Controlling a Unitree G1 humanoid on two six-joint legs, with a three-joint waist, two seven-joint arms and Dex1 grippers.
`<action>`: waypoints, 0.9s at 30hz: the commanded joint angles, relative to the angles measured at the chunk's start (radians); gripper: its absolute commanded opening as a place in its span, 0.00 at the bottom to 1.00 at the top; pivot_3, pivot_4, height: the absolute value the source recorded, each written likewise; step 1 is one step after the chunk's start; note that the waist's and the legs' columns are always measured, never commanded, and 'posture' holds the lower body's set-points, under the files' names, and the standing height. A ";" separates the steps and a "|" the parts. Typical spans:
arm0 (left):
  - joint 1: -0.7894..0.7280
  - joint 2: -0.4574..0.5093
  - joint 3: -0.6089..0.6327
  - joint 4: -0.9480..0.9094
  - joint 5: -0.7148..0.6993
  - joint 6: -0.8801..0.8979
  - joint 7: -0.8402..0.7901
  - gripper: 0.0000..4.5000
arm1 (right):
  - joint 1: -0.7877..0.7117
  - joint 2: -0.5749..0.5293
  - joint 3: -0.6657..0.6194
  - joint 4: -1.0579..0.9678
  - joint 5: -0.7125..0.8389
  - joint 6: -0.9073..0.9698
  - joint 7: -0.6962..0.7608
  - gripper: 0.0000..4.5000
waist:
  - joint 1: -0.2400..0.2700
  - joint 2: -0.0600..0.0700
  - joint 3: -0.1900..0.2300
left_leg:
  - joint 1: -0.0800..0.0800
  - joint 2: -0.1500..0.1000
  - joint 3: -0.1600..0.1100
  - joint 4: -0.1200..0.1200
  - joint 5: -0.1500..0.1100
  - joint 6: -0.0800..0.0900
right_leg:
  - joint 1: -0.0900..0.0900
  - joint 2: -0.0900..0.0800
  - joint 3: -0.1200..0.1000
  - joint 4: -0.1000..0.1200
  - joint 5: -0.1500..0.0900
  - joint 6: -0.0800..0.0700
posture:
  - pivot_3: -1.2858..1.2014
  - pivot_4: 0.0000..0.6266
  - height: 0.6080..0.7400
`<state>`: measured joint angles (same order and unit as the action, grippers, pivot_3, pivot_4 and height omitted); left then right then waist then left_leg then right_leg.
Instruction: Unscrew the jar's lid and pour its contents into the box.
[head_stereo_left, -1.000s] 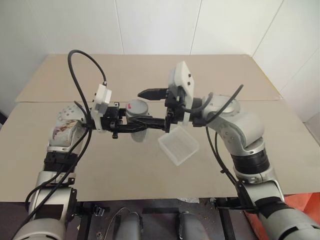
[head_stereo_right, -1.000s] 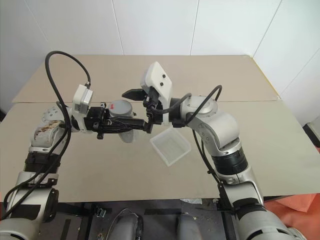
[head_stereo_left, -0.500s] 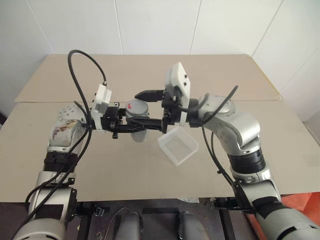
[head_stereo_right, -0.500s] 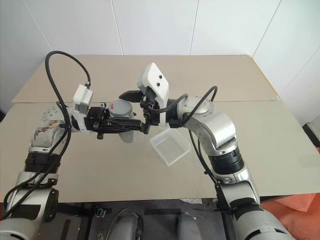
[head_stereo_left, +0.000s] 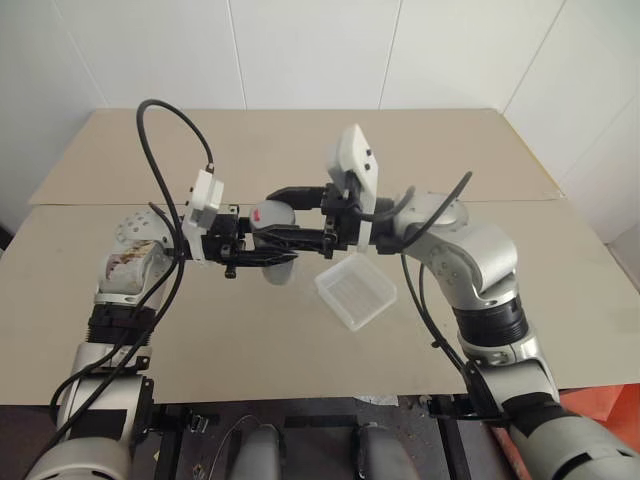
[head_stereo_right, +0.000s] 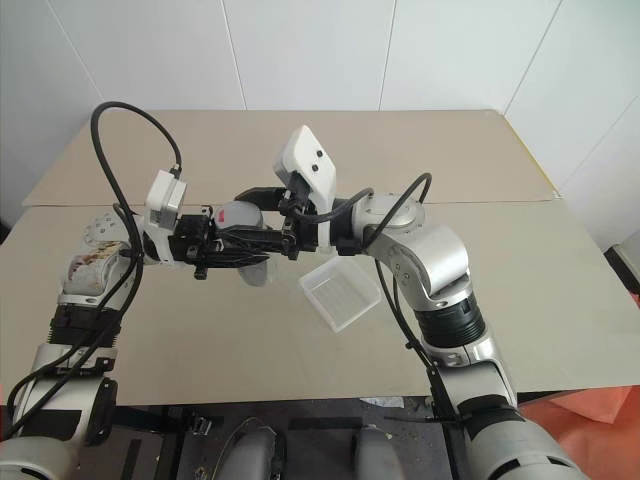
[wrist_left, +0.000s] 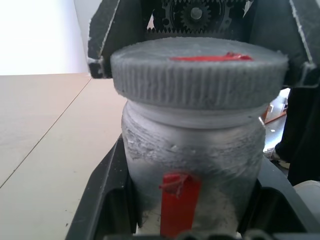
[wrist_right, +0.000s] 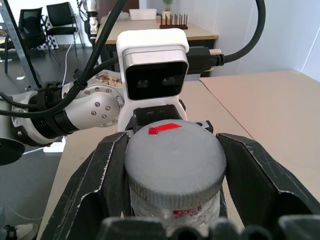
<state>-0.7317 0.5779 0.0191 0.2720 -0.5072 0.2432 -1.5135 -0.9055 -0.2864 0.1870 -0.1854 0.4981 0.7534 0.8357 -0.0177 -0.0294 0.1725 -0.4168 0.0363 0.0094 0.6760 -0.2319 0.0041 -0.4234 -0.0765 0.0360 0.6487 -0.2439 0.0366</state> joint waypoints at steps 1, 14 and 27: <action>-0.005 0.011 0.001 -0.030 0.002 -0.017 -0.006 0.43 | -0.037 0.008 -0.033 -0.025 0.028 0.003 -0.012 0.65 | 0.000 0.000 0.000 | 0.000 0.000 0.000 0.000 0.000 0.000 | 0.000 0.000 0.000 0.000 0.000 0.000 | 0.52 0.24 1.00; 0.034 0.003 0.041 -0.053 0.007 -0.036 0.097 0.43 | 0.077 -0.200 -0.268 -0.067 -0.069 -0.047 -0.191 0.65 | 0.010 0.000 0.000 | 0.000 0.000 0.000 0.000 0.000 0.000 | 0.001 -0.001 -0.001 -0.001 0.000 0.000 | 0.52 0.24 1.00; 0.053 -0.068 0.020 -0.130 0.064 -0.084 0.307 0.43 | 0.615 -0.230 -0.316 -0.055 -0.284 -0.022 -0.500 0.65 | -0.002 0.000 0.000 | 0.001 -0.001 0.001 0.000 0.000 0.000 | 0.001 0.000 0.002 0.000 0.000 0.000 | 0.52 0.24 1.00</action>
<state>-0.6663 0.5106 0.0385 0.1810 -0.4503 0.1778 -1.2291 -0.2861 -0.5174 -0.1270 -0.2361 0.2399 0.7403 0.3686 -0.0200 -0.0294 0.1724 -0.4150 0.0355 0.0106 0.6755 -0.2319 0.0041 -0.4216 -0.0767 0.0384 0.6484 -0.2438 0.0366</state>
